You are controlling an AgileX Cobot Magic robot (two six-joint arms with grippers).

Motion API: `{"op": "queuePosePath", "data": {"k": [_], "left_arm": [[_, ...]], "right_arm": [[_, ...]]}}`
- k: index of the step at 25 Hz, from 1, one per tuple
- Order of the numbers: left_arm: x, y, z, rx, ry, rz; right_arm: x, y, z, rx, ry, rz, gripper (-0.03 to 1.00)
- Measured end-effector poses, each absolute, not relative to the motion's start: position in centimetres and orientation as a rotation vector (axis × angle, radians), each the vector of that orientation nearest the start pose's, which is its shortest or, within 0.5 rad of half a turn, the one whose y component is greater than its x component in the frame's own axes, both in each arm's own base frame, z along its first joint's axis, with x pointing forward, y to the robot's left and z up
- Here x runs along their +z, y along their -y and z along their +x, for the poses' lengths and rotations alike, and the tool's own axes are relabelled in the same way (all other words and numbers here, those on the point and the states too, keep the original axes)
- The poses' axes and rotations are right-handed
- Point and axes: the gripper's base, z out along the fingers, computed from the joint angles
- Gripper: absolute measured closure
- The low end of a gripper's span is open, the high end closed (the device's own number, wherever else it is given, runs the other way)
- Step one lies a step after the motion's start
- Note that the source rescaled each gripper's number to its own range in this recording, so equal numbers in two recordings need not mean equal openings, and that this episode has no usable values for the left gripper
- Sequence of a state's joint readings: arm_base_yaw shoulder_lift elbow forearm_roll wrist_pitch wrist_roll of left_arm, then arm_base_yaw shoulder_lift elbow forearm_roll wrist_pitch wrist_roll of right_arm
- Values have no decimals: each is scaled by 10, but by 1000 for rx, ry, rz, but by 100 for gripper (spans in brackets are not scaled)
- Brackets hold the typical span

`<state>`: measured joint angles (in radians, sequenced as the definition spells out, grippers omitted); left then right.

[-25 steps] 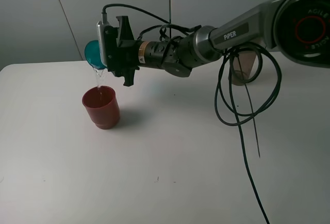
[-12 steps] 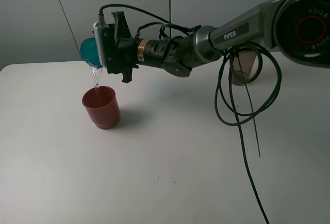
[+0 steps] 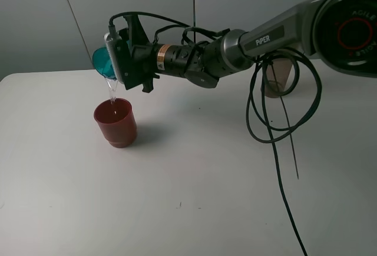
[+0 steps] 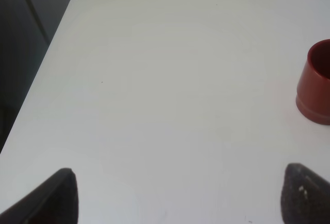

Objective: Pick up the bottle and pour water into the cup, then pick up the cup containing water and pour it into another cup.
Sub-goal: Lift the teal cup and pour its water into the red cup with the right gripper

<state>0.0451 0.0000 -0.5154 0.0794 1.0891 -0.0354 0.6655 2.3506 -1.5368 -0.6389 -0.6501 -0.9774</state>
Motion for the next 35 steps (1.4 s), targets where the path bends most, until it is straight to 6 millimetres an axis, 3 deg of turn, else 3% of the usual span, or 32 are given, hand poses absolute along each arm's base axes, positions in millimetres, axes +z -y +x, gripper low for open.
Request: {"op": "queuePosePath", "data": {"k": [35], "left_arm": [[279, -6, -8, 101, -2054, -88]], "right_arm": [[138, -344, 380, -477, -304, -1662, 89]]}}
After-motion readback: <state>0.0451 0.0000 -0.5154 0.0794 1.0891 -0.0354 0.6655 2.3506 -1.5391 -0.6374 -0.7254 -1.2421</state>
